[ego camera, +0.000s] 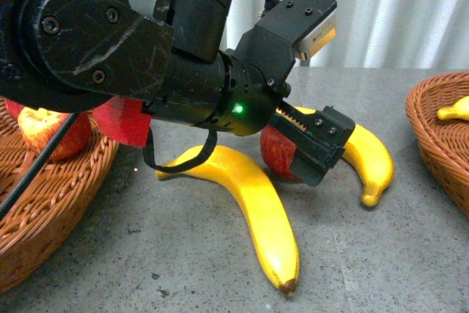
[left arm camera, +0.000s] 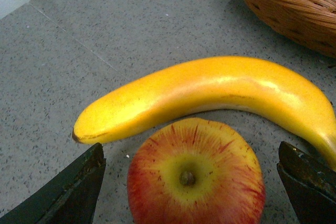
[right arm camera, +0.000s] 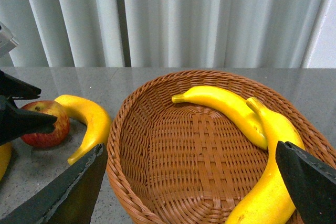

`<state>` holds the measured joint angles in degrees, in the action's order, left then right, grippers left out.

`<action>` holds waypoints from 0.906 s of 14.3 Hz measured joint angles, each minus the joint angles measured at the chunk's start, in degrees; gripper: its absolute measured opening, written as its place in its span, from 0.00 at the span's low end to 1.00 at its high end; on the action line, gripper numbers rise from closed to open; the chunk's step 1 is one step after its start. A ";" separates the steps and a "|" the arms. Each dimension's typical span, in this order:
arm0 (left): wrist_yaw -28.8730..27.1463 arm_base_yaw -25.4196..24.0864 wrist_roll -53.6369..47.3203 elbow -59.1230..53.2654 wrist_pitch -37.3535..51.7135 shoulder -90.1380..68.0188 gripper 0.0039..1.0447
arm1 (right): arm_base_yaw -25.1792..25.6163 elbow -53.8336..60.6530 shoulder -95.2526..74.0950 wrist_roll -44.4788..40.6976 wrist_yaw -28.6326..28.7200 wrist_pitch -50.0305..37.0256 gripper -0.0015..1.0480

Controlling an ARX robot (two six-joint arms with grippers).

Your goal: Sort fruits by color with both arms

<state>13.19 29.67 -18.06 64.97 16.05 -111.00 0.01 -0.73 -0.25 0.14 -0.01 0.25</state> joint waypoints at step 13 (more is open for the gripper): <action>-15.28 -1.29 0.20 -7.65 9.14 15.21 0.67 | 0.00 0.00 0.00 0.00 0.00 0.00 0.94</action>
<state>-2.09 28.38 -17.87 57.32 25.19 -95.79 0.01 -0.73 -0.25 0.14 -0.01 0.25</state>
